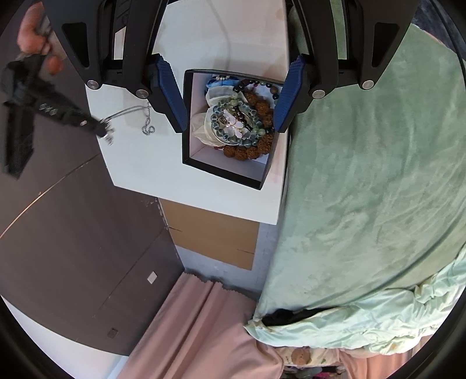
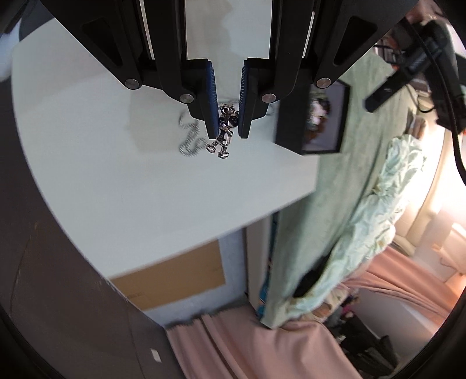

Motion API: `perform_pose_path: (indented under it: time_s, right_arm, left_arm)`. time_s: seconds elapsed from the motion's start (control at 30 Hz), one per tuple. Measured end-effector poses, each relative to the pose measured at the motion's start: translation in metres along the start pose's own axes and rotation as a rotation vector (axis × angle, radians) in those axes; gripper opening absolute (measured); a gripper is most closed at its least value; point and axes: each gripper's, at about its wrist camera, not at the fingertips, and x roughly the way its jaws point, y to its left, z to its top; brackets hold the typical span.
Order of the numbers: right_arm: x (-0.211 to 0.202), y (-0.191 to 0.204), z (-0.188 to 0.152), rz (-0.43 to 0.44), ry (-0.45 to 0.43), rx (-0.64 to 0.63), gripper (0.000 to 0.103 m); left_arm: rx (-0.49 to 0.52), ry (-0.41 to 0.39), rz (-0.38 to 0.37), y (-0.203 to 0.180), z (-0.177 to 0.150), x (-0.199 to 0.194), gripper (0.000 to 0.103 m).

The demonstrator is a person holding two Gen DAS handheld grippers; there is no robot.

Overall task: Organize jewelry
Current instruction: 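Grasp the silver chain necklace by its pendant with the right tool and lift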

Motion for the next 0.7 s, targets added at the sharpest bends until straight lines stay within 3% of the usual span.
perform_pose_path:
  time_s: [0.1,0.33,0.7]
  right_arm:
    - [-0.023,0.018,0.005,0.013,-0.042,-0.050,0.015]
    - [-0.069,0.069,0.021,0.038,-0.132,-0.152,0.015]
    - [-0.134,0.154,0.043,0.062,-0.259,-0.300,0.015]
  left_arm:
    - [0.005,-0.006,-0.008,0.000,0.000,-0.007,0.064]
    - [-0.015,-0.060,-0.036,0.004,-0.003,-0.028,0.089]
    - [-0.035,-0.102,-0.048,0.019,-0.004,-0.055,0.102]
